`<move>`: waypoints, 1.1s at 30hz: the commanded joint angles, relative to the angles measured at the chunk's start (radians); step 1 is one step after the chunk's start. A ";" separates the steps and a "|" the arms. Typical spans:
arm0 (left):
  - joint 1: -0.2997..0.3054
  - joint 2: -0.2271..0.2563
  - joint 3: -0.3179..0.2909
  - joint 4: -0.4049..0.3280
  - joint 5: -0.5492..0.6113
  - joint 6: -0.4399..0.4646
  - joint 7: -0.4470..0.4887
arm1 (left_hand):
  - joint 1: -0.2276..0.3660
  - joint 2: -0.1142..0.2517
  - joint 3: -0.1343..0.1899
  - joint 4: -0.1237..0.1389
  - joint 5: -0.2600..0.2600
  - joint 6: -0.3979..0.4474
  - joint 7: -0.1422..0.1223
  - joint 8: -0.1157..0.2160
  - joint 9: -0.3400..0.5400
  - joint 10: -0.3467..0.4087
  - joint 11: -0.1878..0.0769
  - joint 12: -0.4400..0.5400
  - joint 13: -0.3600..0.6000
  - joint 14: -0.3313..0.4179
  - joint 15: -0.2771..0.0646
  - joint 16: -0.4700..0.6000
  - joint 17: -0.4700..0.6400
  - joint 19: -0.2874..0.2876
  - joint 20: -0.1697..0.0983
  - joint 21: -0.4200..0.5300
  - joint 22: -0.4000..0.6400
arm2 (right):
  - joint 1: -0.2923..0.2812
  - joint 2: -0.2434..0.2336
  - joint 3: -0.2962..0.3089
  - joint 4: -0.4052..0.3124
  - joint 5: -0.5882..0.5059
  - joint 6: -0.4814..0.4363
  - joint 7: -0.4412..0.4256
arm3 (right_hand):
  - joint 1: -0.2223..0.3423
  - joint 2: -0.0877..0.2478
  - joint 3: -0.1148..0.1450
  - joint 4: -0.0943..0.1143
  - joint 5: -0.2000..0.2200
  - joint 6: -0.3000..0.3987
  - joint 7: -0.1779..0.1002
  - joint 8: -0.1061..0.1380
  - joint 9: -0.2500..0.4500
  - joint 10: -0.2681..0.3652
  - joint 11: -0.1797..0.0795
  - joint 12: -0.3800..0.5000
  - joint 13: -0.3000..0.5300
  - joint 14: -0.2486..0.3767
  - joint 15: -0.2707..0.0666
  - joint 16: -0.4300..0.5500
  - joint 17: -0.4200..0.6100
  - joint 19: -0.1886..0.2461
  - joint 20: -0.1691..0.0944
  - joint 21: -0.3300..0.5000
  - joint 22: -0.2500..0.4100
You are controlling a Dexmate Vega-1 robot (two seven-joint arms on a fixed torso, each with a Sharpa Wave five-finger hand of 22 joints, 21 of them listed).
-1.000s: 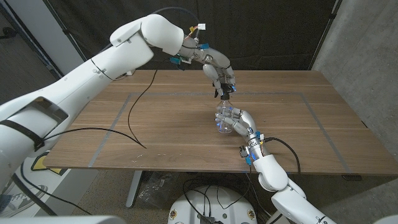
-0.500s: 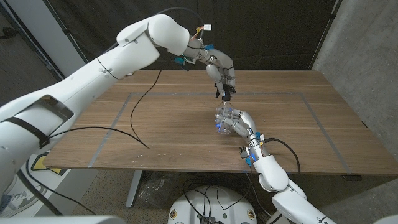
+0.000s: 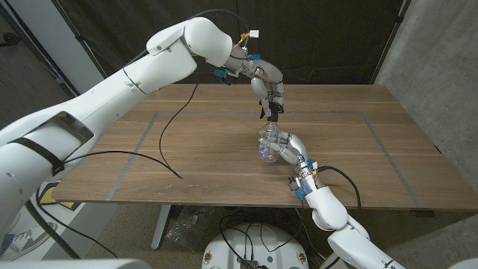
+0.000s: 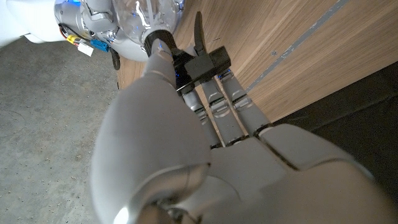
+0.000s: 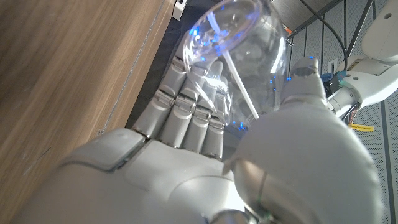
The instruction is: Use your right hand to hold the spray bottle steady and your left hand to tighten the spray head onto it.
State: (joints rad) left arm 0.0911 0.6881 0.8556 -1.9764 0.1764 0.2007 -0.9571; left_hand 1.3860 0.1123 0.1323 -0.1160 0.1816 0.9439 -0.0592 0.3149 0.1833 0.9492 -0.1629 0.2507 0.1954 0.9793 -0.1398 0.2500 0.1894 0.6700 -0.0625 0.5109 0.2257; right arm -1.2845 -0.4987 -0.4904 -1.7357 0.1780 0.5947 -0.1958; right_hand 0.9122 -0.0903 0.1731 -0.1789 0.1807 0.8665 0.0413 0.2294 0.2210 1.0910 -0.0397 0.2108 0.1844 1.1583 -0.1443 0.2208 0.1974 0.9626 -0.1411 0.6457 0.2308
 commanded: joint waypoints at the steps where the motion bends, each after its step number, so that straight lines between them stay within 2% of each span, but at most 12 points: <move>1: 0.003 -0.025 0.014 0.067 -0.027 -0.068 0.011 | 0.071 0.069 0.130 -0.022 0.010 0.027 -0.006 0.008 0.002 0.008 -0.009 -0.003 0.003 0.018 -0.085 -0.003 0.003 -0.004 -0.066 0.011 0.005 | 0.005 -0.023 -0.007 -0.022 0.075 0.014 0.067 | 0.226 0.234 0.050 0.043 -0.002 0.157 -0.148 0.003 0.004 0.127 -0.112 0.005 0.001 0.100 -0.090 0.007 0.004 0.015 -0.071 0.010 0.005; 4: 0.002 -0.044 0.017 0.114 -0.042 -0.115 0.020 | 0.074 0.067 0.138 -0.022 0.010 0.040 -0.004 0.007 0.001 0.017 -0.015 -0.005 0.002 0.025 -0.086 -0.004 0.004 -0.007 -0.068 0.016 0.005 | 0.015 -0.030 -0.023 -0.025 0.153 0.034 0.130 | 0.227 0.235 0.050 0.043 -0.002 0.159 -0.147 0.003 0.004 0.130 -0.116 0.006 0.001 0.103 -0.089 0.009 0.004 0.017 -0.071 0.013 0.006; 12: -0.001 -0.072 0.015 0.184 -0.079 -0.210 0.026 | 0.079 0.058 0.157 -0.024 0.009 0.093 -0.012 0.009 -0.003 0.046 -0.014 -0.009 0.000 0.043 -0.088 -0.007 0.005 -0.007 -0.076 0.035 0.005 | 0.026 -0.042 -0.037 -0.048 0.214 0.053 0.201 | 0.232 0.240 0.054 0.042 -0.002 0.157 -0.144 0.000 0.007 0.131 -0.114 0.004 0.001 0.113 -0.090 0.011 0.004 0.020 -0.073 0.025 0.007; 15: 0.001 -0.077 0.012 0.203 -0.098 -0.245 0.024 | 0.079 0.055 0.163 -0.023 0.008 0.110 -0.015 0.007 -0.004 0.059 -0.023 -0.010 0.000 0.048 -0.088 -0.009 0.005 -0.008 -0.078 0.043 0.004 | 0.030 -0.043 -0.040 -0.046 0.238 0.056 0.222 | 0.233 0.241 0.054 0.042 -0.001 0.157 -0.145 0.000 0.009 0.131 -0.115 0.004 0.001 0.115 -0.089 0.011 0.004 0.019 -0.072 0.027 0.008; 16: 0.002 -0.079 0.011 0.210 -0.104 -0.255 0.023 | 0.079 0.054 0.167 -0.024 0.008 0.122 -0.018 0.007 -0.004 0.061 -0.025 -0.013 -0.001 0.052 -0.089 -0.010 0.005 -0.008 -0.079 0.047 0.004 | 0.033 -0.043 -0.042 -0.042 0.245 0.058 0.230 | 0.235 0.243 0.056 0.042 -0.001 0.158 -0.144 0.002 0.012 0.134 -0.104 0.004 0.002 0.115 -0.090 0.011 0.004 0.018 -0.073 0.030 0.008; 18: 0.002 -0.084 0.010 0.230 -0.123 -0.279 0.015 | 0.080 0.050 0.171 -0.025 0.008 0.137 -0.030 0.007 -0.005 0.069 -0.027 -0.015 -0.001 0.057 -0.090 -0.011 0.006 -0.006 -0.081 0.053 0.003 | 0.035 -0.041 -0.044 -0.040 0.256 0.056 0.237 | 0.236 0.244 0.057 0.043 0.000 0.158 -0.143 0.002 0.015 0.133 -0.107 0.003 0.002 0.117 -0.090 0.011 0.005 0.017 -0.073 0.032 0.009; 21: -0.002 -0.094 0.010 0.271 -0.159 -0.321 -0.008 | 0.080 0.047 0.178 -0.025 0.007 0.159 -0.029 0.005 -0.006 0.081 -0.035 -0.018 -0.002 0.068 -0.091 -0.008 0.010 -0.006 -0.085 0.063 0.002 | 0.037 -0.040 -0.047 -0.038 0.271 0.051 0.249 | 0.238 0.246 0.058 0.042 0.000 0.158 -0.142 0.003 0.017 0.136 -0.103 0.004 0.002 0.122 -0.090 0.013 0.006 0.017 -0.073 0.036 0.009; 22: -0.004 -0.103 0.009 0.306 -0.192 -0.354 -0.028 | 0.079 0.045 0.180 -0.026 0.007 0.170 -0.030 0.005 -0.006 0.087 -0.035 -0.018 -0.002 0.073 -0.091 -0.007 0.012 -0.007 -0.086 0.066 0.001 | 0.040 -0.041 -0.048 -0.037 0.273 0.052 0.255 | 0.239 0.246 0.058 0.042 0.000 0.158 -0.141 0.003 0.017 0.131 -0.108 0.001 0.002 0.122 -0.090 0.013 0.006 0.018 -0.073 0.038 0.010; 23: -0.005 -0.104 0.009 0.310 -0.195 -0.359 -0.030 | 0.079 0.043 0.182 -0.026 0.007 0.180 -0.025 0.005 -0.006 0.090 -0.035 -0.020 -0.002 0.076 -0.091 -0.006 0.014 -0.007 -0.085 0.070 0.001 | 0.040 -0.041 -0.048 -0.036 0.273 0.052 0.256 | 0.239 0.246 0.058 0.042 0.000 0.157 -0.141 0.003 0.019 0.133 -0.111 0.002 0.002 0.122 -0.090 0.012 0.005 0.017 -0.073 0.040 0.010; 25: -0.007 -0.114 0.006 0.353 -0.232 -0.403 -0.051 | 0.078 0.040 0.187 -0.027 0.007 0.203 -0.025 0.005 -0.006 0.096 -0.036 -0.024 -0.002 0.077 -0.091 -0.007 0.017 -0.010 -0.087 0.077 0.000 | 0.039 -0.041 -0.047 -0.039 0.270 0.049 0.255 | 0.240 0.246 0.059 0.042 0.000 0.158 -0.141 0.003 0.019 0.135 -0.104 0.002 0.002 0.123 -0.090 0.012 0.006 0.017 -0.073 0.042 0.011; 33: -0.016 -0.156 0.005 0.488 -0.323 -0.526 -0.113 | 0.076 0.035 0.200 -0.027 0.006 0.244 -0.024 0.000 -0.007 0.114 -0.037 -0.031 -0.001 0.088 -0.092 -0.005 0.024 -0.014 -0.089 0.095 -0.003 | 0.031 -0.041 -0.041 -0.051 0.263 0.042 0.246 | 0.242 0.246 0.060 0.043 0.000 0.157 -0.141 0.002 0.021 0.134 -0.111 0.002 0.003 0.127 -0.090 0.014 0.007 0.016 -0.073 0.048 0.012</move>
State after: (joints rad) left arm 0.0869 0.5823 0.8641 -1.6539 -0.0288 -0.1655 -0.9945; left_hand 1.4024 0.0944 0.1318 -0.1159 0.1320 0.9968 -0.0903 0.3111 0.1732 1.0239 -0.1697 0.2235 0.1886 1.0508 -0.1648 0.2379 0.2110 0.6585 -0.0624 0.5978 0.2229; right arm -1.2500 -0.5382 -0.5338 -1.7568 0.4232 0.6182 0.0429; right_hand 0.9127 -0.0910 0.1773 -0.1832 0.1807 0.8716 0.0470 0.2270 0.2396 1.1021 -0.0295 0.2112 0.1843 1.1770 -0.1312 0.2238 0.1972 0.9768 -0.1444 0.6847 0.2397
